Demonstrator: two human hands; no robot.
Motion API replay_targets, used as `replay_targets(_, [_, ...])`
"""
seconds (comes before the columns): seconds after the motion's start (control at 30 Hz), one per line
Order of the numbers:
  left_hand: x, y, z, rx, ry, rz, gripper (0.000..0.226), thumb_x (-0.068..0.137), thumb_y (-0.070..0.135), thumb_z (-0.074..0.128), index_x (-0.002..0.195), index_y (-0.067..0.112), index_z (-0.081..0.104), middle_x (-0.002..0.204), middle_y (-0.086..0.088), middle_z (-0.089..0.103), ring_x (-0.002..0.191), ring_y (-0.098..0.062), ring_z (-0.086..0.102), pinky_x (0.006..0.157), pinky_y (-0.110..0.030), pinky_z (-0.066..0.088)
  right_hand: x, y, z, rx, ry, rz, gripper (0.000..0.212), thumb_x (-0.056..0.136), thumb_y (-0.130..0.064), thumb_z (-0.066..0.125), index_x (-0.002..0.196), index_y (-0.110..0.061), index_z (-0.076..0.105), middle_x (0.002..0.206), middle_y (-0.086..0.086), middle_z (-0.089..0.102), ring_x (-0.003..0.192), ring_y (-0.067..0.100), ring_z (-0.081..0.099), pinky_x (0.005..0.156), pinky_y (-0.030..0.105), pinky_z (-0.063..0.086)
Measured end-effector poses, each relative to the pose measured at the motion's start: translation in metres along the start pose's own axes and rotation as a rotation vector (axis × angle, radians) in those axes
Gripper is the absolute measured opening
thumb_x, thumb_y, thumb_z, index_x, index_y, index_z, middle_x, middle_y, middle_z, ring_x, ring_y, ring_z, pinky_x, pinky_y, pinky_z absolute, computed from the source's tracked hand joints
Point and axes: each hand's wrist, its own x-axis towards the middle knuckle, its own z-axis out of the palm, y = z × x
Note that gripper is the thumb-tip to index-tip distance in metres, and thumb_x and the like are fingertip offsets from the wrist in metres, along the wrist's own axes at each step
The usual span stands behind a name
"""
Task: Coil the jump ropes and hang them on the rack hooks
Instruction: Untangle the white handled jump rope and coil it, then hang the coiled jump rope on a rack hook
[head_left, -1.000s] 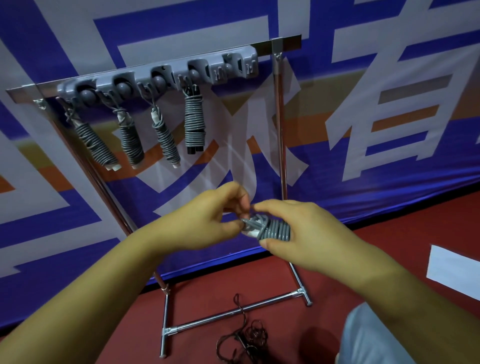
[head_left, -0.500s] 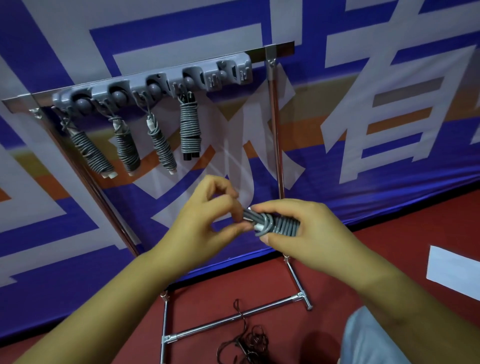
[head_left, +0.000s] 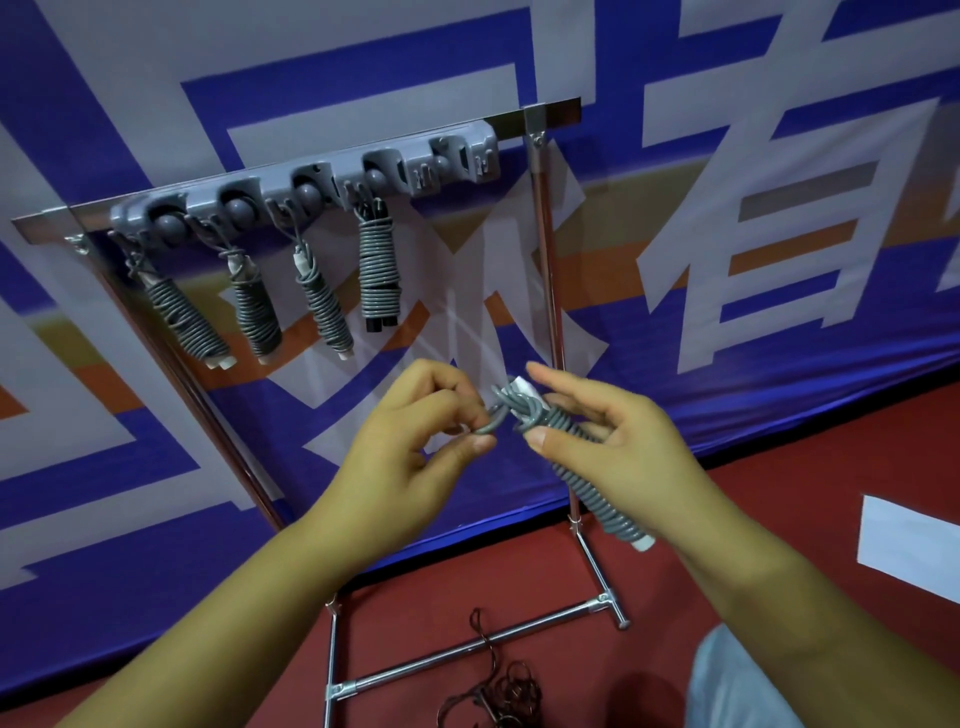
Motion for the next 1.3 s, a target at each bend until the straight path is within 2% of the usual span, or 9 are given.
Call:
replay_targets(0.2, [-0.004,-0.001,-0.018,-0.289,-0.083,-0.196,0.008,0.077,0.030,0.064,0.076,0.023,0.066,0.092,0.009,0.056,0.083,-0.008,0.055,0.075,-0.016,0.044,0.002,0.008,-0.011,0.107,-0.029,0.114,0.056,0.069,-0.015,0.079,0.116,-0.039,0.060,0.102,-0.001,0.071,0.090,0.015,0.071,0.079,0.024,0.055])
replay_targets(0.27, [0.007,0.000,-0.025,-0.398,-0.064,-0.265,0.008,0.077,0.020,0.070,0.077,0.014,0.064,0.089,0.009,0.059,0.082,-0.008,0.057,0.074,-0.019,0.047,0.008,0.009,-0.009,0.118,-0.043,0.111,0.051,0.062,-0.024,0.080,0.109,-0.038,0.065,0.110,0.002,0.068,0.092,0.016,0.071,0.080,0.027,0.054])
replay_targets(0.37, [0.037,0.000,-0.034,-0.524,0.013,-0.409,0.006,0.087,0.001,0.059,0.081,0.002,0.059,0.079,0.005,0.067,0.077,-0.009,0.063,0.069,-0.019,0.052,0.027,0.004,-0.001,0.138,-0.140,0.084,0.040,0.077,-0.008,0.074,0.108,-0.032,0.064,0.111,-0.001,0.067,0.096,0.011,0.068,0.083,0.024,0.053])
replay_targets(0.5, [0.086,-0.003,-0.049,-0.334,-0.008,-0.459,0.009,0.091,0.005,0.058,0.084,0.004,0.063,0.075,-0.004,0.069,0.069,-0.007,0.065,0.067,-0.024,0.053,0.067,-0.009,0.008,0.097,-0.251,0.094,0.046,0.084,0.002,0.065,0.110,-0.035,0.057,0.117,-0.005,0.064,0.108,0.011,0.062,0.090,0.027,0.051])
replay_targets(0.63, [0.131,-0.014,-0.054,-0.230,0.063,-0.518,0.011,0.090,0.010,0.062,0.080,0.008,0.064,0.069,-0.005,0.067,0.062,-0.018,0.061,0.062,-0.033,0.048,0.113,-0.026,0.019,0.161,-0.248,0.095,0.034,0.089,-0.005,0.059,0.112,-0.030,0.054,0.110,0.001,0.062,0.097,0.014,0.060,0.071,0.023,0.048])
replay_targets(0.77, [0.171,-0.031,-0.061,-0.141,0.147,-0.515,0.011,0.088,0.010,0.066,0.077,0.013,0.066,0.072,-0.003,0.068,0.062,-0.009,0.062,0.054,-0.017,0.048,0.161,-0.035,0.034,0.062,-0.077,-0.010,0.012,0.094,-0.038,0.056,0.103,-0.031,0.061,0.094,0.000,0.064,0.088,0.014,0.063,0.071,0.028,0.052])
replay_targets(0.97, [0.211,-0.065,-0.074,-0.221,0.292,-0.615,0.002,0.086,0.010,0.069,0.084,0.010,0.071,0.076,-0.008,0.069,0.064,-0.011,0.064,0.050,-0.012,0.048,0.221,-0.044,0.042,-0.173,0.062,-0.162,0.016,0.099,-0.029,0.047,0.091,-0.021,0.059,0.073,-0.001,0.057,0.065,0.011,0.052,0.059,0.026,0.041])
replay_targets(1.13, [0.233,-0.093,-0.068,-0.285,0.376,-0.665,0.006,0.088,0.005,0.066,0.084,0.006,0.069,0.067,-0.007,0.064,0.040,0.000,0.057,0.045,-0.012,0.047,0.265,-0.040,0.052,-0.123,0.083,-0.048,0.024,0.097,-0.029,0.044,0.080,-0.016,0.056,0.083,0.009,0.067,0.081,0.033,0.068,0.078,0.050,0.056])
replay_targets(1.3, [0.242,-0.112,-0.063,-0.281,0.378,-0.708,0.012,0.090,0.005,0.062,0.080,0.007,0.068,0.056,-0.005,0.062,0.034,-0.005,0.049,0.042,-0.016,0.042,0.288,-0.033,0.049,-0.083,0.064,0.085,0.025,0.094,-0.021,0.043,0.073,-0.021,0.054,0.094,0.012,0.067,0.094,0.034,0.066,0.085,0.044,0.055])
